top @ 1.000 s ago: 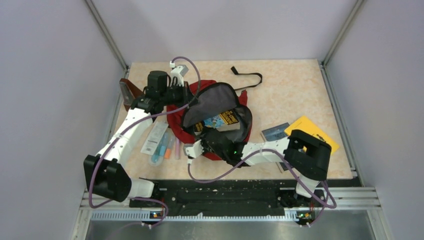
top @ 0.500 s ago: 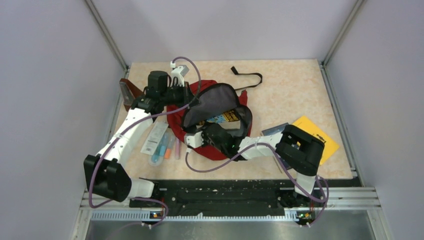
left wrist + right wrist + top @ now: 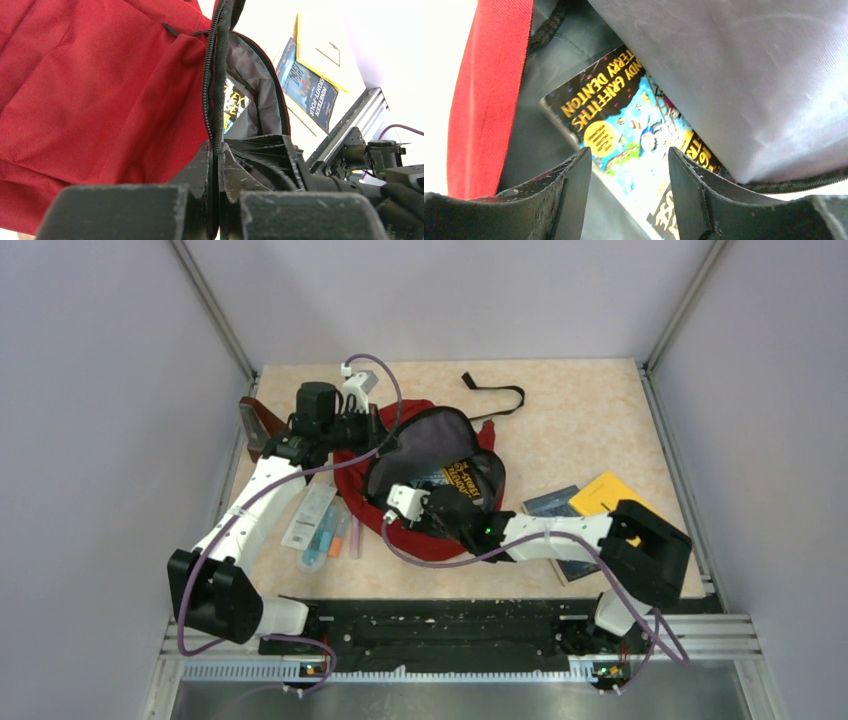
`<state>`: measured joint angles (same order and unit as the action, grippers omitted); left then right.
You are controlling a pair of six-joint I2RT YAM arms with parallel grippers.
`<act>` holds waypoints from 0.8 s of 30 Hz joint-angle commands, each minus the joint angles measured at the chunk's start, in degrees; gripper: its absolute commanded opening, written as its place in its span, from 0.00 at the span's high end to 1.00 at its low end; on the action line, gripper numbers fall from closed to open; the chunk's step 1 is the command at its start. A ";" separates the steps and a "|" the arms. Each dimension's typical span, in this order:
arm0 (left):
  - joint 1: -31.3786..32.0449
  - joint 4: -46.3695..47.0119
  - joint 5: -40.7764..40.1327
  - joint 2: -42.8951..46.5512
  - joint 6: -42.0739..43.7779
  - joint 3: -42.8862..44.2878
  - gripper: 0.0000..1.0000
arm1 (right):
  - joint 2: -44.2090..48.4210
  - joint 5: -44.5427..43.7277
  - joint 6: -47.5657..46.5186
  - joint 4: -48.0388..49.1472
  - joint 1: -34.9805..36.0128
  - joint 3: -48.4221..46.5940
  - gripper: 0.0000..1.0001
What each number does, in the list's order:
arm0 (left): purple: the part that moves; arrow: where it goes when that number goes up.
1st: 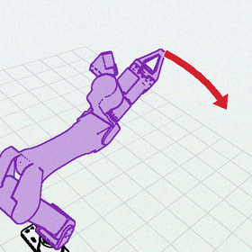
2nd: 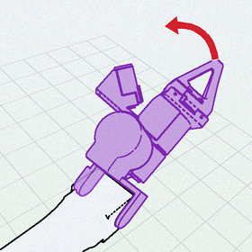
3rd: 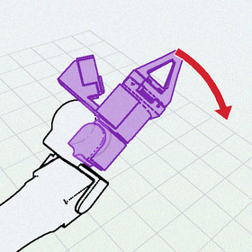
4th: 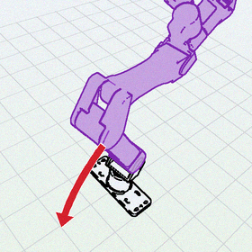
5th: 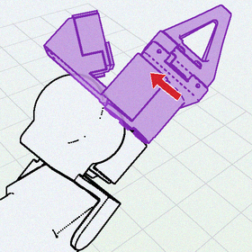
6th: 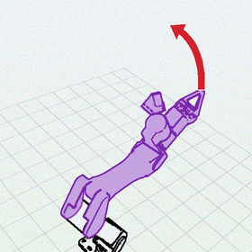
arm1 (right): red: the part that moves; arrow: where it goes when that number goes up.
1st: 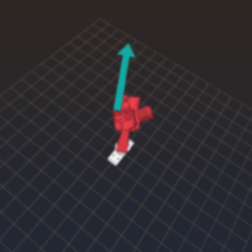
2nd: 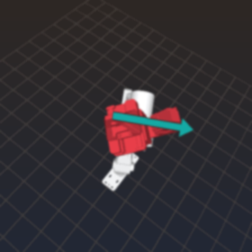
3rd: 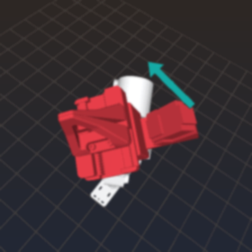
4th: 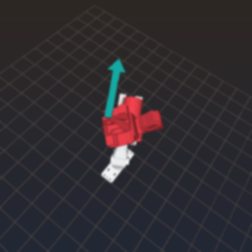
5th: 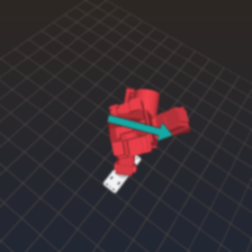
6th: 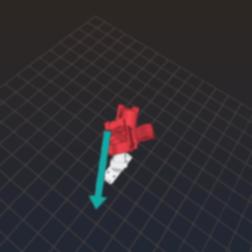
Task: Pack the student bag
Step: Place the book in the student bag.
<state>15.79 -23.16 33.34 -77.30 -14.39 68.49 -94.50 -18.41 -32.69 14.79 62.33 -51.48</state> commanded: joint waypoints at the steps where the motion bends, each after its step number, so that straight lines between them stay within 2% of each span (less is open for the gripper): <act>1: 0.12 1.71 0.14 0.62 0.86 1.73 1.00 | 7.32 4.41 12.46 -5.06 -0.77 2.84 0.43; 8: 0.12 1.36 -0.38 0.57 1.05 1.91 1.00 | 14.24 8.51 28.87 -12.22 -2.92 3.62 0.41; 13: 0.12 1.32 -0.87 0.55 1.04 1.82 1.00 | 19.26 6.65 38.70 -14.28 -6.74 3.33 0.39; 18: 0.09 1.16 -1.35 0.31 0.73 1.77 1.00 | 19.10 0.51 55.60 -24.86 -10.72 -2.11 0.39; 21: 0.12 1.18 -1.35 0.30 0.60 1.81 1.00 | 18.86 -0.34 66.54 -26.73 -11.33 -2.46 0.39; 24: 0.12 1.10 -1.44 0.31 0.59 1.75 1.00 | 17.21 0.07 73.64 -26.36 -11.35 -1.86 0.39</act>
<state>15.79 -23.59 31.86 -77.34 -14.02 68.49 -76.60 -16.69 25.52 -8.88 51.22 -51.46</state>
